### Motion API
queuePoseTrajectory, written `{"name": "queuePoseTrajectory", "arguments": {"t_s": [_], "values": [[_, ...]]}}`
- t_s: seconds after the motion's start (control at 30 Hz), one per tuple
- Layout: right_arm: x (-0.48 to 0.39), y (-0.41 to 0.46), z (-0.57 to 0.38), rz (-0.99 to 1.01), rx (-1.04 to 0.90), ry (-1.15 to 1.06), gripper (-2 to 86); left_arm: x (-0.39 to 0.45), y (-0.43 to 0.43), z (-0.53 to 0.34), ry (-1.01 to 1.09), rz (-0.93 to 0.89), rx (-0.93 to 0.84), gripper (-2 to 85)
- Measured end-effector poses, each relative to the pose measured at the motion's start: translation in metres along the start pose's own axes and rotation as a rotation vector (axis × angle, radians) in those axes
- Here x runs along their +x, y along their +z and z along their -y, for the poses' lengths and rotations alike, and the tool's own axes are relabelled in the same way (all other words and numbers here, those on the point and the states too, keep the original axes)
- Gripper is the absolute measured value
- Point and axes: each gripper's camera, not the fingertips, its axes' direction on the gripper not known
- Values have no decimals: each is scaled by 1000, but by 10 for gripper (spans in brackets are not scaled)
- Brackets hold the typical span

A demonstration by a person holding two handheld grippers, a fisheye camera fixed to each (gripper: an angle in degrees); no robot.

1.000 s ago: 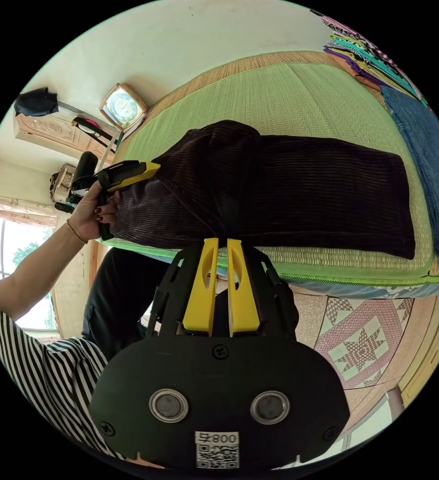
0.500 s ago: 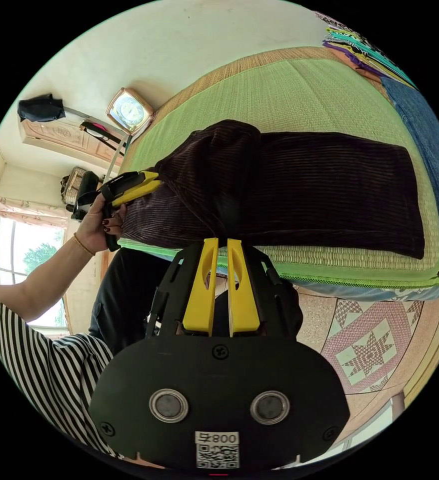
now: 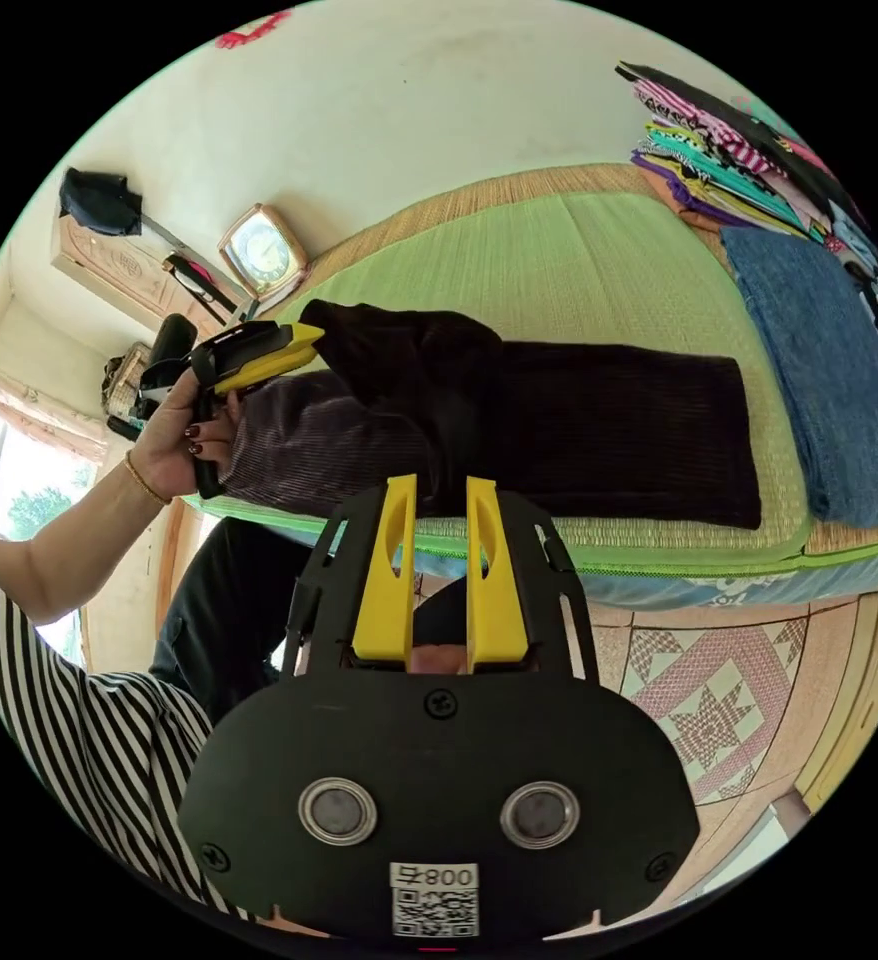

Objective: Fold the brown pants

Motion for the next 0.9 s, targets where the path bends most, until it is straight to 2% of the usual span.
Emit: {"name": "queuePoseTrajectory", "arguments": {"t_s": [0.23,0.43,0.63,0.9], "values": [[-25,-9,35,-81,151,-181,113,57,85,6,248,57,-132,37],[-10,-11,38,-122,168,-179,54,79,140,7,369,79,-183,51],[51,-42,13,-68,244,18,35,64,173,18,371,82,-121,71],[142,-43,-34,13,216,340,29,55,317,37,414,191,-398,84]]}}
